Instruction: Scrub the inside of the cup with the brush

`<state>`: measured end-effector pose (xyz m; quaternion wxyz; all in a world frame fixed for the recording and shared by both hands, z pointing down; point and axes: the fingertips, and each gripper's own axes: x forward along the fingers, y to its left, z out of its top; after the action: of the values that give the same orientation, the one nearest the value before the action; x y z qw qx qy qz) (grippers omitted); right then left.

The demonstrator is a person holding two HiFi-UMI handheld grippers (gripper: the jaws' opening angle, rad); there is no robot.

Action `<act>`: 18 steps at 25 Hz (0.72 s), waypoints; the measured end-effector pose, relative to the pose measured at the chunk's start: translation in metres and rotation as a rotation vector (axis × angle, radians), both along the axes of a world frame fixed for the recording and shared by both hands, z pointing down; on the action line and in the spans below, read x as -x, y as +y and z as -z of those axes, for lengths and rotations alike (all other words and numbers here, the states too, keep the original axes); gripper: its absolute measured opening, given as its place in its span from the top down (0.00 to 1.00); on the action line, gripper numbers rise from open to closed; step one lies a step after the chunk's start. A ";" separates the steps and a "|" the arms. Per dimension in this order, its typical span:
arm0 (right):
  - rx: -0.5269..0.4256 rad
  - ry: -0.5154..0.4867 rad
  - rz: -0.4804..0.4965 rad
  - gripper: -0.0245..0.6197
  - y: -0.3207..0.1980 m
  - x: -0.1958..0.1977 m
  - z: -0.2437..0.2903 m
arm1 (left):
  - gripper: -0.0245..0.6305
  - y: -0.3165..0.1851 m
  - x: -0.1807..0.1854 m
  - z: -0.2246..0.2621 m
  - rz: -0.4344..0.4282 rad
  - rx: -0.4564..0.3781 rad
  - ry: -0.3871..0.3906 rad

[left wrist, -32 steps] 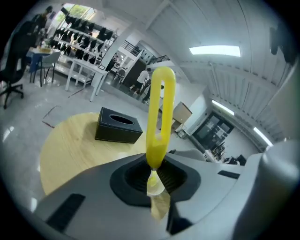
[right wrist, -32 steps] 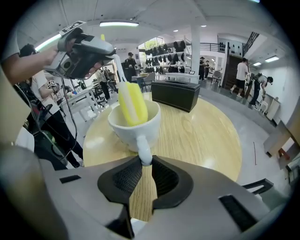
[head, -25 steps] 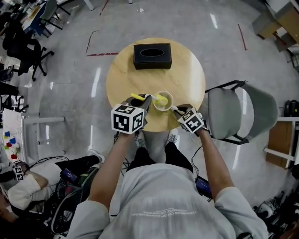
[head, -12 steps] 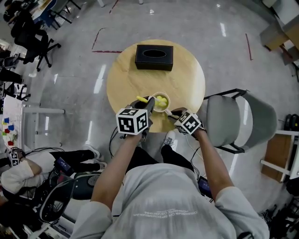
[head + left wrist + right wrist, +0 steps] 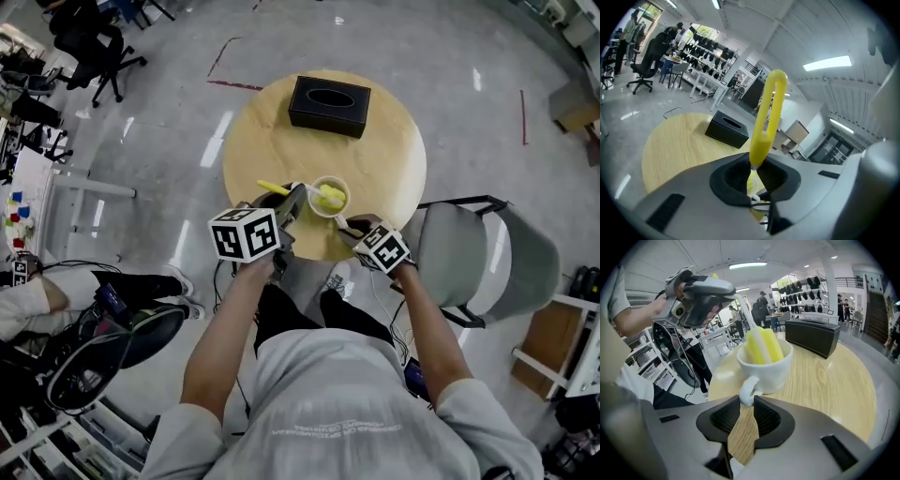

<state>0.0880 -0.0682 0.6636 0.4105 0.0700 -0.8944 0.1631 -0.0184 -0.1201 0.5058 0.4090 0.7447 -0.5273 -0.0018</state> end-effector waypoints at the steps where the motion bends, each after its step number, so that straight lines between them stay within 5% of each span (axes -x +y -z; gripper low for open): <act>1: 0.003 -0.008 0.007 0.78 0.000 0.002 0.002 | 0.88 0.000 0.004 0.001 0.011 -0.013 -0.006; 5: -0.001 -0.013 0.028 0.78 0.002 0.010 0.006 | 0.89 -0.003 0.016 0.007 0.046 -0.088 -0.055; 8: -0.016 -0.005 0.052 0.78 0.002 0.006 0.002 | 0.89 -0.007 0.005 0.015 0.009 -0.188 -0.231; 13: -0.016 -0.006 0.064 0.79 0.007 -0.006 0.001 | 0.89 -0.003 -0.036 0.016 -0.216 -0.255 -0.565; 18: -0.019 -0.009 0.061 0.79 0.008 -0.017 -0.004 | 0.89 0.018 -0.068 -0.011 -0.397 -0.162 -0.654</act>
<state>0.1055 -0.0602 0.6676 0.4107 0.0460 -0.8995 0.1422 0.0496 -0.1023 0.5165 0.1517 0.8233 -0.4738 0.2732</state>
